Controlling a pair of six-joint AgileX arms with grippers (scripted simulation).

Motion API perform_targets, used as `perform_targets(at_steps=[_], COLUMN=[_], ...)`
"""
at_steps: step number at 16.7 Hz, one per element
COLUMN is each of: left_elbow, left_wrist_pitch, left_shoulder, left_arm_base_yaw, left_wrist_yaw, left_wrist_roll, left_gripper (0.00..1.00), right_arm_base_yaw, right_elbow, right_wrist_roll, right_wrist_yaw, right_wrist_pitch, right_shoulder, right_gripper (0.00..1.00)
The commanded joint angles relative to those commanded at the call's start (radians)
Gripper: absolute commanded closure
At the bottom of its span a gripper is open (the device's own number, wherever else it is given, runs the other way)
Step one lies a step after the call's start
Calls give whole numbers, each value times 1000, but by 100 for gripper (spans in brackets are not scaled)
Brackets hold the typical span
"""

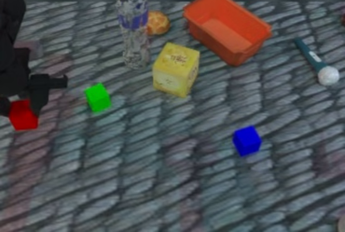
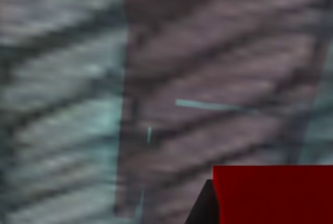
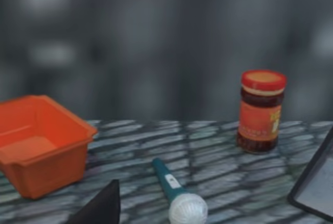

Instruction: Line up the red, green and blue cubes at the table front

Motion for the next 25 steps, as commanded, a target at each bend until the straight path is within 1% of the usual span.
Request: perform_targets(at_steps=[4,6,9,15,17,19,25], left_elbow=[-5,-14,-45,-134,-157,-170,-179], left_wrist_pitch=[1,-5,-17,-40,-40,-38,-21], left_shoulder=[1,-10,-44,-142,-175,-195,-186], left_arm_base_yaw=[-20,-76,-220,-584,-666,-707,-709], left_wrist_yaw=[-1,-3,-8,-17,-22,-25,-24], left_wrist_roll=[-11,-62,-187,-495,-572,-612,-612], left_gripper=[100,100,100,100,100,100,100], right_arm_base_yaw=[0,0,0,0,0,0,0], right_elbow=[0,0,0,0,0,0,0], right_wrist_roll=[0,0,0,0,0,0,0], right_wrist_yaw=[0,0,0,0,0,0,0], right_wrist_pitch=[0,0,0,0,0,0,0], right_shoulder=[0,0,0,0,0,0,0], right_gripper=[0,0,0,0,0,0,0])
